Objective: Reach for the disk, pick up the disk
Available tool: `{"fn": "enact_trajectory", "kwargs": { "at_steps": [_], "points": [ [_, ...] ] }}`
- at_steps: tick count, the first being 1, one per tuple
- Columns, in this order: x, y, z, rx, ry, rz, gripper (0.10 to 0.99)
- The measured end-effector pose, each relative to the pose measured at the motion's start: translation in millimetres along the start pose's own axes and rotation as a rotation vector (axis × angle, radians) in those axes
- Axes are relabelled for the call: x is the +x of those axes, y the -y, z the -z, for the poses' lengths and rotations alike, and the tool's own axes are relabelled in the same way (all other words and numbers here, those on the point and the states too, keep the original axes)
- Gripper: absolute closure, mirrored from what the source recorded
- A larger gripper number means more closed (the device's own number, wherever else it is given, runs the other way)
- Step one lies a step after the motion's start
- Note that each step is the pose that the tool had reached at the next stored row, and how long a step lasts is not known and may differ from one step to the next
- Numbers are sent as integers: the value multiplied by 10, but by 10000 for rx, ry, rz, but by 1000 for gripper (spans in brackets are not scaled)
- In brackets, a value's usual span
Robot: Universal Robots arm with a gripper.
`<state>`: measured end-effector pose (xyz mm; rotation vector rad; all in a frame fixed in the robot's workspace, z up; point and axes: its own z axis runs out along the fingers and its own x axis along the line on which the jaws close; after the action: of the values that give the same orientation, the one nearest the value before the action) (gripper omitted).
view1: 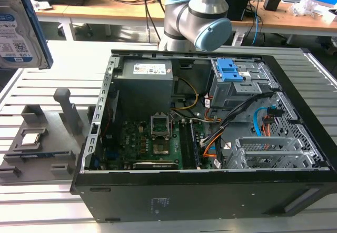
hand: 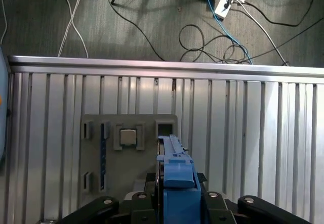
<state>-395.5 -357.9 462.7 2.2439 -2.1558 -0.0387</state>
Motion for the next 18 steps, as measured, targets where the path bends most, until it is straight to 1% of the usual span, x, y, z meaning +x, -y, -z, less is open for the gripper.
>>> {"fn": "enact_trajectory", "kwargs": {
  "at_steps": [2,8,10,15,18],
  "points": [
    [0,-1,32,0,0,0,718],
    [1,-8,193,0,-1,0,718],
    [1,-9,225,1,0,0,718],
    [1,-13,342,0,0,0,718],
    [1,-15,392,0,-1,0,718]
  ]
}}
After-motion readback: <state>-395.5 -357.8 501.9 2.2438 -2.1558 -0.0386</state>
